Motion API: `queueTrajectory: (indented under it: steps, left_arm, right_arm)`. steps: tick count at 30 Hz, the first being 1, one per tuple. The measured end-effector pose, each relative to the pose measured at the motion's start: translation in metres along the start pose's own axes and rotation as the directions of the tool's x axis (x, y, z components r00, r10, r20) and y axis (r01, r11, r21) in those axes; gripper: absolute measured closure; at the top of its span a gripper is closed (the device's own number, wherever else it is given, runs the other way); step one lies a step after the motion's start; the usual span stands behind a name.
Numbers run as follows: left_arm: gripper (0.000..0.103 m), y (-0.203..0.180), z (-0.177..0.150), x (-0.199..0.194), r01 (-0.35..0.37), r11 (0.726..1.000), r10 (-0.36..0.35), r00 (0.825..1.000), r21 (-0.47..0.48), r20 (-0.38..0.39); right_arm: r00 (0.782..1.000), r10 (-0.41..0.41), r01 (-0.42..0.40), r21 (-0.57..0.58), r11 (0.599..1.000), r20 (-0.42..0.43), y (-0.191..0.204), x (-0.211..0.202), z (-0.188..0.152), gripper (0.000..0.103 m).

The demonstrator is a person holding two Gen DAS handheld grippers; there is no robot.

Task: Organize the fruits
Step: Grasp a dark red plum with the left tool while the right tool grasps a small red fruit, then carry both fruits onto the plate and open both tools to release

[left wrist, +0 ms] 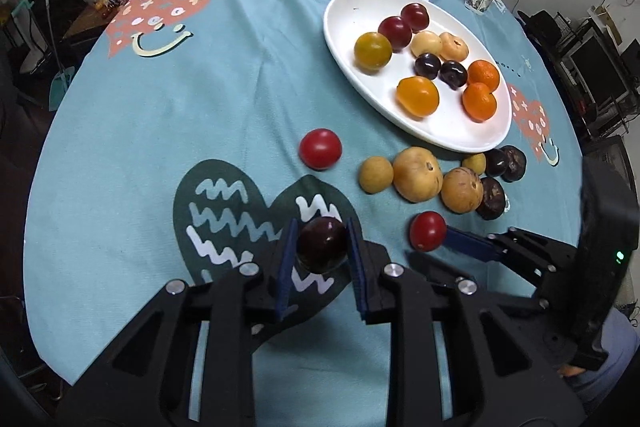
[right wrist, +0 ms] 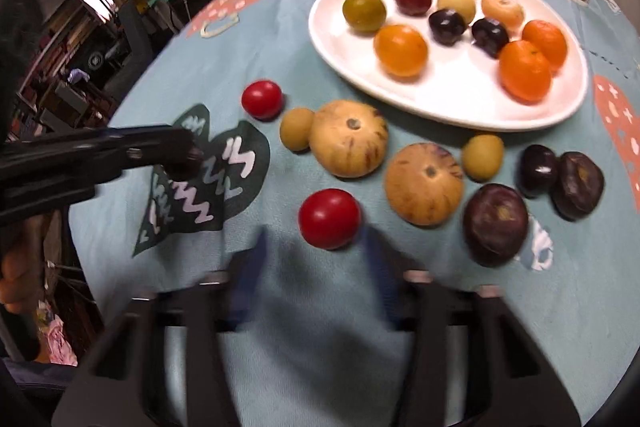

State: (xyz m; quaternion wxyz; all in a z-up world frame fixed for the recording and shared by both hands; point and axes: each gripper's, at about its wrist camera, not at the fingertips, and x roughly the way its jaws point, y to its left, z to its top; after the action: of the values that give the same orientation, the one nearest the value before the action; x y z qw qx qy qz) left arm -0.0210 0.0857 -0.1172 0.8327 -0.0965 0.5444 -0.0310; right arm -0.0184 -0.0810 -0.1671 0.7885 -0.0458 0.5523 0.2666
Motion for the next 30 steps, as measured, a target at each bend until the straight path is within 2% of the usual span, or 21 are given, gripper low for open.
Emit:
queueTrajectory:
  steps: [1, 7, 11, 13, 19, 23, 25, 26, 27, 29, 30]
  left_arm:
    - [0.078, 0.002, 0.0, -0.001, 0.003, 1.0, -0.003, 1.0, 0.004, -0.002]
    - [0.078, -0.006, 0.006, -0.004, 0.036, 0.998, -0.037, 0.999, 0.05, 0.01]
    - [0.078, -0.028, 0.032, -0.008, 0.075, 0.991, -0.08, 0.996, 0.108, 0.044]
    - [0.078, -0.045, 0.056, -0.009, 0.101, 0.983, -0.113, 0.991, 0.15, 0.07]
    - [0.077, -0.081, 0.107, -0.001, 0.075, 0.973, -0.105, 0.986, 0.22, 0.127]
    - [0.077, -0.093, 0.128, 0.017, 0.029, 0.971, -0.062, 0.99, 0.237, 0.13]
    - [0.077, -0.097, 0.135, 0.03, 0.016, 0.97, -0.044, 0.993, 0.243, 0.113]
    - [0.075, -0.098, 0.137, 0.035, 0.008, 0.97, -0.035, 0.994, 0.241, 0.107]
    - [0.065, -0.1, 0.139, 0.04, 0.008, 0.969, -0.033, 0.995, 0.246, 0.098]
    - [0.051, -0.098, 0.142, 0.045, -0.016, 0.971, -0.009, 0.994, 0.239, 0.105]
    - [0.051, -0.097, 0.142, 0.045, -0.022, 0.972, -0.005, 0.994, 0.234, 0.113]
  right_arm:
    - [1.0, -0.007, 0.007, 0.005, 1.0, -0.001, -0.001, 0.002, 0.0, 0.073]
    - [0.998, 0.049, -0.05, 0.032, 0.998, 0.037, -0.009, -0.018, 0.002, 0.074]
    - [0.991, 0.019, -0.025, 0.039, 0.999, 0.135, -0.024, -0.052, 0.019, 0.074]
    - [0.984, -0.012, 0.001, 0.063, 0.998, 0.176, -0.037, -0.062, 0.031, 0.074]
    - [0.963, -0.108, 0.075, 0.138, 0.988, 0.246, -0.079, -0.075, 0.071, 0.074]
    - [0.96, -0.112, 0.076, 0.145, 0.986, 0.255, -0.094, -0.074, 0.091, 0.074]
    - [0.967, -0.09, 0.059, 0.133, 0.989, 0.237, -0.099, -0.066, 0.104, 0.074]
    - [0.972, -0.075, 0.047, 0.128, 0.991, 0.223, -0.101, -0.063, 0.107, 0.074]
    - [0.975, -0.085, 0.061, 0.124, 0.99, 0.204, -0.103, -0.058, 0.113, 0.073]
    - [0.977, -0.136, 0.122, 0.096, 0.988, 0.164, -0.1, -0.048, 0.12, 0.073]
    - [0.976, -0.155, 0.144, 0.085, 0.986, 0.15, -0.101, -0.044, 0.123, 0.068]
